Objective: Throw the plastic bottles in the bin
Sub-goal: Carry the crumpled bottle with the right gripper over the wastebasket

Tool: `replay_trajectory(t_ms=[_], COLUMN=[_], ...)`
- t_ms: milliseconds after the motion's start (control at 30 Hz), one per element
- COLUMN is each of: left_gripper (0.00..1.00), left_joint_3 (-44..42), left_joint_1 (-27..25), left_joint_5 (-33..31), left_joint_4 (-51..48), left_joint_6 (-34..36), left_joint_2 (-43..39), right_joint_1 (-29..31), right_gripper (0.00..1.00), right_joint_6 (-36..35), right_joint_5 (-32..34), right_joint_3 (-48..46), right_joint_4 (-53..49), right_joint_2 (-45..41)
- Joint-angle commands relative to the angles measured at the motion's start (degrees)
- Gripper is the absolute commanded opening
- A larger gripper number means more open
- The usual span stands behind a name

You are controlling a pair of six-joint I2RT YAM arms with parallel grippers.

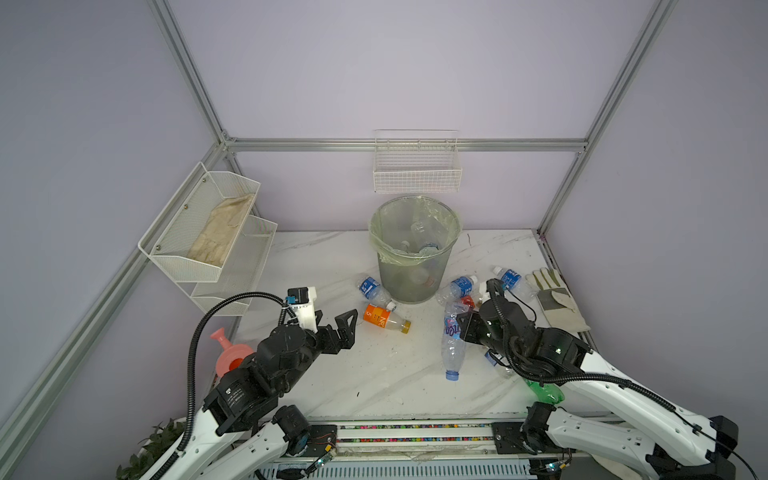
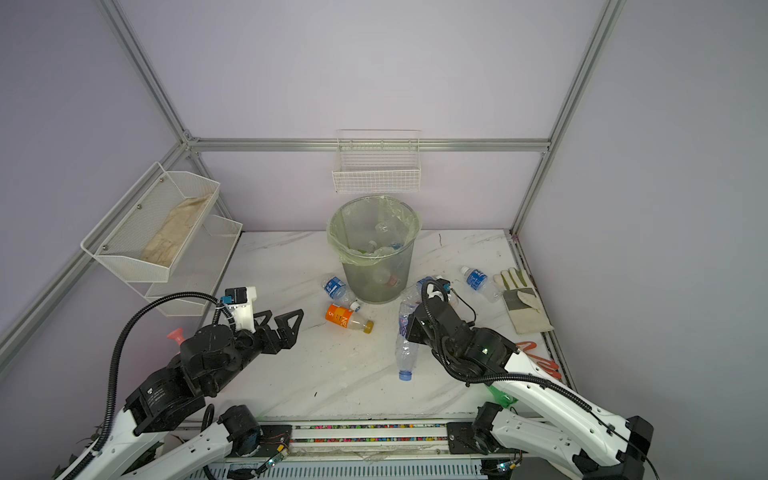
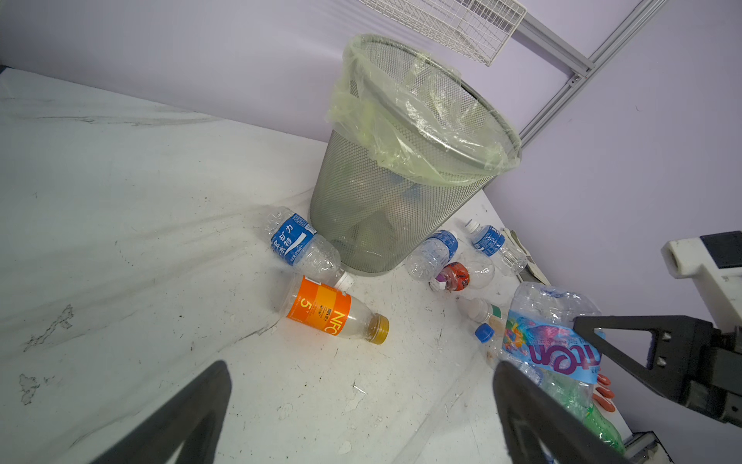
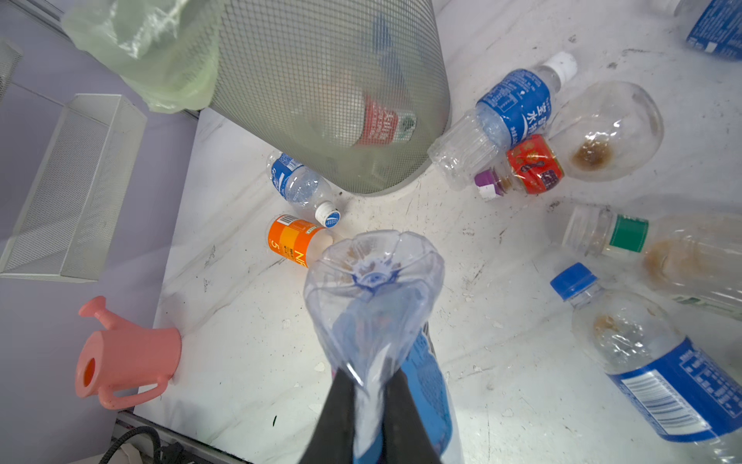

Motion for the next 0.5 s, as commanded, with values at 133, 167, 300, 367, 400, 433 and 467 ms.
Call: replay_trajectory(t_ms=[133, 167, 300, 367, 400, 433, 467], left_gripper=[1.00, 1.00, 1.00, 1.00, 1.00, 1.00, 1.00], left_joint_3=[-3.18, -3.41, -4.01, -4.21, -4.20, -4.26, -4.36], left_joint_1=[-0.29, -0.36, -0.33, -0.46, -0.44, -0.50, -0.49], left_joint_5=[1.39, 1.59, 2.80, 3.07, 3.37, 3.58, 3.71], left_joint_4=[2.00, 2.06, 2.42, 2.51, 2.52, 2.51, 2.54], left_joint_6=[-1.53, -1.67, -2.06, -2.19, -2.24, -2.23, -2.22], left_joint_2=[-0.46, -0.47, -0.37, -0.29, -0.40, -0.38, -0.57], right_joint_1=[0.32, 0.28, 0.28, 0.33, 0.33, 0.33, 0.33], right_gripper=[0.00, 0.00, 0.00, 0.00, 0.00, 0.00, 0.00], right_joint_6=[-4.30, -5.01, -7.93, -9.41, -10.29, -10.98, -11.82], right_joint_5=[3.60, 3.88, 5.20, 5.82, 6.21, 6.56, 7.08], right_joint_3=[7.90, 9.09, 14.07, 17.13, 18.67, 20.07, 21.62], right_joint_4=[-0.93, -0.70, 0.67, 1.03, 1.31, 1.60, 1.85], right_joint_2=[-0.29, -0.06, 1.21, 2.40, 3.13, 3.74, 4.42])
